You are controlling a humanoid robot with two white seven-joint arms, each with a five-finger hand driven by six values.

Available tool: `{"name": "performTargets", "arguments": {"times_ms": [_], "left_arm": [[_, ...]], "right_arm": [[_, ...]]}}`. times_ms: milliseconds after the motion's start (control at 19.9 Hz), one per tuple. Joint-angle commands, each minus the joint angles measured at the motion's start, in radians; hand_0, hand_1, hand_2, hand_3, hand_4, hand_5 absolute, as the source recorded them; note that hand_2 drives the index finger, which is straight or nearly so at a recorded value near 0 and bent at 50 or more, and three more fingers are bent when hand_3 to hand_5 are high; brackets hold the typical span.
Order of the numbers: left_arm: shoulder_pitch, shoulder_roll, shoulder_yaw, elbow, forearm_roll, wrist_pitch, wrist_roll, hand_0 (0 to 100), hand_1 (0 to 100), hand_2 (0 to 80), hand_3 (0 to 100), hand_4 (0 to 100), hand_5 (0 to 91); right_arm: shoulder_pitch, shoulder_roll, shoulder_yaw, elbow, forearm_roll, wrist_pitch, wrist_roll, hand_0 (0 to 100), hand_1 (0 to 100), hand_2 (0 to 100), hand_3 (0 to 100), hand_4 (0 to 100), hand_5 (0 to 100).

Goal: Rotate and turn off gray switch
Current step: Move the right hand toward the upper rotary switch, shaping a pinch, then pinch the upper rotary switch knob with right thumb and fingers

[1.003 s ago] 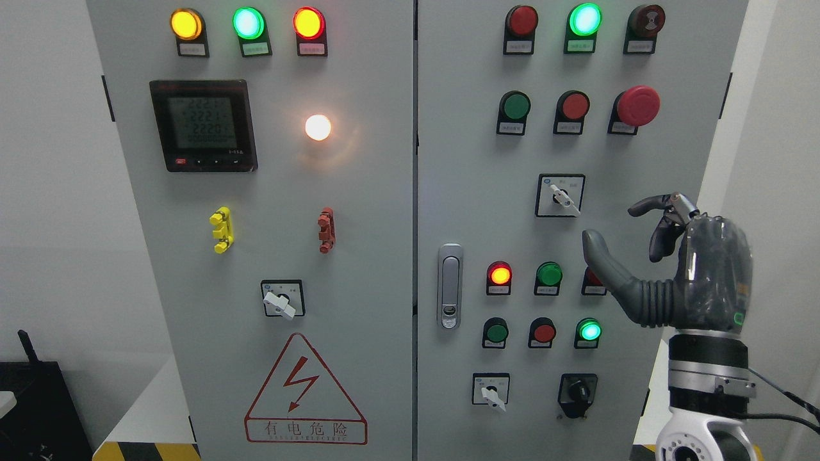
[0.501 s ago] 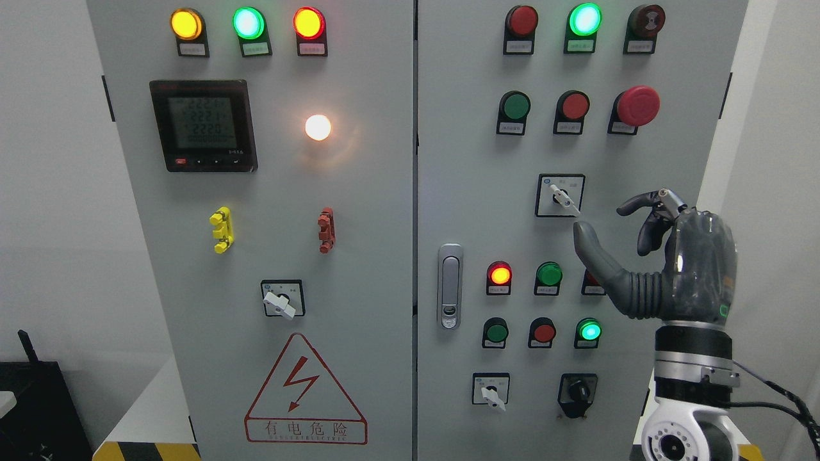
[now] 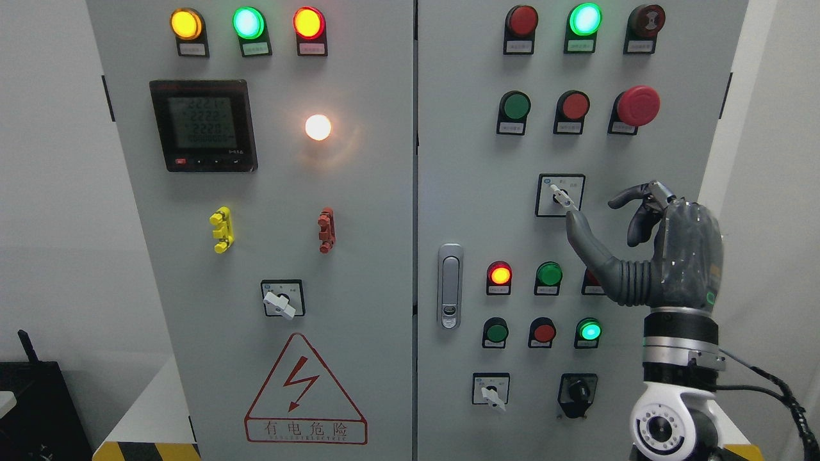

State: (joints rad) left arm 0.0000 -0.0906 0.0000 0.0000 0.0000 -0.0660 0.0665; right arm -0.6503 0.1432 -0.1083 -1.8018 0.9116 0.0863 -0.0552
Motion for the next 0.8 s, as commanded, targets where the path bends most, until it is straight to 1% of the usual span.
{"name": "performTargets", "arguments": {"times_ms": [0, 150, 401, 752], "left_arm": [[-0.009, -0.001, 0.008, -0.026, 0.02, 0.0, -0.001, 12, 39, 0.0, 0, 0, 0.0], [-0.009, 0.0, 0.008, -0.026, 0.02, 0.0, -0.001, 12, 39, 0.0, 0, 0, 0.0], [-0.009, -0.001, 0.008, -0.026, 0.02, 0.0, -0.001, 12, 39, 0.0, 0, 0, 0.0], [-0.009, 0.0, 0.008, -0.026, 0.02, 0.0, -0.001, 12, 39, 0.0, 0, 0, 0.0]], "right_arm": [[-0.022, 0.004, 0.018, 0.041, 0.0, 0.004, -0.002, 0, 40, 58, 98, 96, 100], [-0.022, 0.004, 0.032, 0.039, 0.0, 0.021, -0.002, 0, 41, 58, 98, 96, 100], [-0.022, 0.004, 0.033, 0.041, 0.0, 0.023, 0.0, 0, 42, 59, 98, 96, 100], [-0.022, 0.004, 0.052, 0.039, 0.001, 0.033, -0.002, 0, 44, 60, 98, 96, 100]]}}
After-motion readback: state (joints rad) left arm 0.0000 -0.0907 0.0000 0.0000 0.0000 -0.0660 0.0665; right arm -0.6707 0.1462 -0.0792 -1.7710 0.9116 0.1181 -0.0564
